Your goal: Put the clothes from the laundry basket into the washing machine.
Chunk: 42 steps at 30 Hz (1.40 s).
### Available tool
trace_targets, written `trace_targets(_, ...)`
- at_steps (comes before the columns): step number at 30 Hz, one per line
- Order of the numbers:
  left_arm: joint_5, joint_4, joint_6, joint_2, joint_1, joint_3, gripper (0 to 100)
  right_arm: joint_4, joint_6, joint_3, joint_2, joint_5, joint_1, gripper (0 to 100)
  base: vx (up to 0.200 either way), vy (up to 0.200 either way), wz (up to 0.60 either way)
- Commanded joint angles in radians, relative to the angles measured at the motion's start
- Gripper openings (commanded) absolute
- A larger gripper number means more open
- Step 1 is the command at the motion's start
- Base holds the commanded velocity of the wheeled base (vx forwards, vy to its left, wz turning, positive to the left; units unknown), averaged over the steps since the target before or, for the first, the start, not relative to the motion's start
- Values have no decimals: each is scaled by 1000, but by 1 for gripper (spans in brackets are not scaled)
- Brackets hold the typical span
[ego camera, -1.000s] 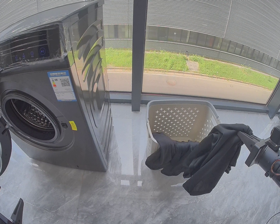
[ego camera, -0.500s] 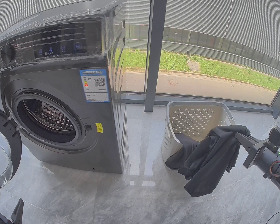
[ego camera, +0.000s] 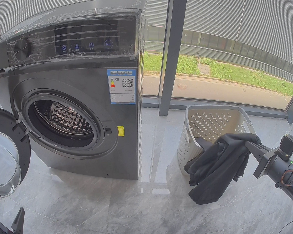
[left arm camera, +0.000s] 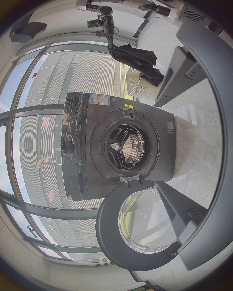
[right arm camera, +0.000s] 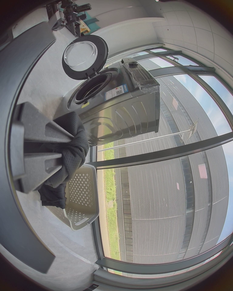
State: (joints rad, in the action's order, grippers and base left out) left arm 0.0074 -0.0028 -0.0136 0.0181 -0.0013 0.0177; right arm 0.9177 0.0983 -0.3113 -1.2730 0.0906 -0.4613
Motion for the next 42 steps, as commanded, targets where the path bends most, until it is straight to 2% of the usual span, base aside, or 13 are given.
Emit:
trace_targets(1,0,0,0,-15,0,-15,100,0,0,1,-2,0,-2,0,-200,0,0)
trace_targets(5,2,0,0,-15,0,-15,100,-2,0,3,-2,0,-2,0,-200,0,0)
trace_targets(11,2,0,-2,-15,0,-15,100,-3,0,3,-3,0,-2,0,0,0,0)
trace_targets(42,0,1,-2,-15,0,-15,100,-3,4,6,-5,-2,-2,0,0,200,0)
